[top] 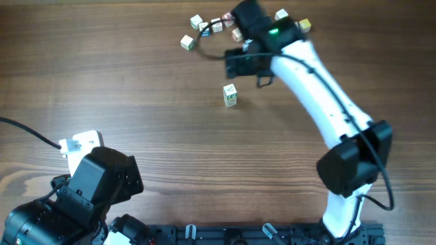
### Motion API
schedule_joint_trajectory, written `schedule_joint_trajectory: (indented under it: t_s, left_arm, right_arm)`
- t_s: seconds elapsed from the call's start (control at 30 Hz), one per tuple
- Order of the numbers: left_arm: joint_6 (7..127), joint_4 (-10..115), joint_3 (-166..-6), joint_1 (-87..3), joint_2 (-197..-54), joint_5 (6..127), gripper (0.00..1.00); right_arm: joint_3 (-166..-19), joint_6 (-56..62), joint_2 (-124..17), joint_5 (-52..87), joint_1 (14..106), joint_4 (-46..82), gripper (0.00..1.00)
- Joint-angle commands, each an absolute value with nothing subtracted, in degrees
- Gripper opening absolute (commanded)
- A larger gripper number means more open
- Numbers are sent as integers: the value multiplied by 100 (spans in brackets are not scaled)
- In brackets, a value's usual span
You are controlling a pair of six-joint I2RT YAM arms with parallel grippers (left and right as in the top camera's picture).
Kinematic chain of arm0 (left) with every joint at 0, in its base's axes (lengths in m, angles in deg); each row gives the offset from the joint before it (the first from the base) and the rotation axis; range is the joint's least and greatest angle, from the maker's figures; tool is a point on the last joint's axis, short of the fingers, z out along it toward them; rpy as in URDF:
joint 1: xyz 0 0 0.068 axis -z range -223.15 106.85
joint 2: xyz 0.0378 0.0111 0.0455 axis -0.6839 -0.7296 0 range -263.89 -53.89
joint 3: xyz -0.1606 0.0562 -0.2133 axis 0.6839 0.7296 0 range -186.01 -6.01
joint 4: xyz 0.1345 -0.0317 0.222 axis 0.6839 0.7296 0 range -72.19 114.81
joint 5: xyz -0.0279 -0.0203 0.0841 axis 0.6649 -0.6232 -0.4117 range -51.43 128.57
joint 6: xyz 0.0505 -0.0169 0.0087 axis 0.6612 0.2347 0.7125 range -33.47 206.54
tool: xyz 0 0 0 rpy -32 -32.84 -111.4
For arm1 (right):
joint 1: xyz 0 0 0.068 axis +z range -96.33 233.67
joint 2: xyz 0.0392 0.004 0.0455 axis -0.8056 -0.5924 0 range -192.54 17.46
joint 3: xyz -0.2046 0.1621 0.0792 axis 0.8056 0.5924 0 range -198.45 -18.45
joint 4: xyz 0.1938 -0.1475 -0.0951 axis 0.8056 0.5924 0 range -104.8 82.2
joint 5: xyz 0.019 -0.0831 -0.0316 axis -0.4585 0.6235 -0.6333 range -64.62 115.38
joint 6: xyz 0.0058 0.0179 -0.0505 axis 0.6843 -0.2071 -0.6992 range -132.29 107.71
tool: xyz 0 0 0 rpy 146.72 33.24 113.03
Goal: Form a tower
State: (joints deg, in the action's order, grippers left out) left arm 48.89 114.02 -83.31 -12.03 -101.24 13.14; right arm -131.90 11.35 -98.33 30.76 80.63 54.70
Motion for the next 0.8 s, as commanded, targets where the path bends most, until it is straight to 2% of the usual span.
schedule_joint_trajectory:
  t_s: [0.0,0.07,0.1,0.17,0.2,0.23,0.37,0.5,0.77]
  left_arm:
    - [4834,11388,-8326,-1230,-10120,1305,100]
    - [4834,11388,-8326,-1230,-10120,1305,100]
    - [4834,11388,-8326,-1230,-10120,1305,100]
    - [4834,11388,-8326,-1230,-10120,1305,100]
    - [4834,11391,-8326,-1230,-10120,1305,100]
    - [4834,11388,-8326,-1230,-10120,1305,100]
    - [4834,11388,-8326,-1230,-10120,1305,100]
    - [4834,11388,-8326,-1230,-10120,1305,100]
    - [4834,11388,-8326,-1230,-10120,1305,100]
  right_arm:
    - [-12998,1793,-10004,3175,7429,5446,80]
    - [-12827,1836,-10113,2810,7167,5524,38]
    - [-12755,1836,-10152,2753,7097,5513,27]
    - [-12545,1830,-10205,2742,7088,5242,20]
    - [-12375,1810,-10209,2714,7123,5054,8]
    - [-12220,1808,-10209,2624,7152,4928,4]
    - [-11275,1926,-10209,1885,7176,3848,4]
    - [-10530,1463,-10213,1133,7182,2862,4]
    - [-9898,1828,-10216,255,7185,1723,4]
